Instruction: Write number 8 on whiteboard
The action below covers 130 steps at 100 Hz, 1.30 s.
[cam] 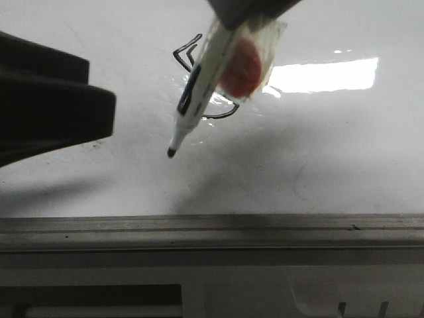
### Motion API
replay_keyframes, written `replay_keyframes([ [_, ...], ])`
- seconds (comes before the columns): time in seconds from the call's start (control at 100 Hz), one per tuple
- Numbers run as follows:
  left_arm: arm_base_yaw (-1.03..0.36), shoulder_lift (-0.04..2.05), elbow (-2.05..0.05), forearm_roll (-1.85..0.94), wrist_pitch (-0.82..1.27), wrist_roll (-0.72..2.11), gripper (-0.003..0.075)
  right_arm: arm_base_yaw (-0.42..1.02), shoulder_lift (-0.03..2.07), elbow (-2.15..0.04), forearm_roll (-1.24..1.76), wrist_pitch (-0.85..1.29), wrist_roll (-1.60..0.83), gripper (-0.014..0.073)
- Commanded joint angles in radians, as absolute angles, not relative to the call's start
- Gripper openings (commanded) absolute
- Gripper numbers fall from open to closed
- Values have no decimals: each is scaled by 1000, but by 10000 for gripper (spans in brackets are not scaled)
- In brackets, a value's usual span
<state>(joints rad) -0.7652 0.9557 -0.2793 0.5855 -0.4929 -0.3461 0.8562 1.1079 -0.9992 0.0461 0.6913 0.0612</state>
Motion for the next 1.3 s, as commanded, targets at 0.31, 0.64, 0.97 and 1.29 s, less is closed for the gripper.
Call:
replay_keyframes([
  [0.31,-775,1063,-384,572,-615,-356,306,873,1122,-1024,42,571,49,-63],
  [0.64,-775,1076,-385,652,-606,-358,78,873,1122,-1024,84,560,51,-63],
  [0.97,-775,1076,-385,652,-580,-360,-20,873,1122,-1024,123,560,51,-63],
  [1.29,-775,1076,-385,652,-554,-360,145,873,1122,-1024,133,560,51,-63],
])
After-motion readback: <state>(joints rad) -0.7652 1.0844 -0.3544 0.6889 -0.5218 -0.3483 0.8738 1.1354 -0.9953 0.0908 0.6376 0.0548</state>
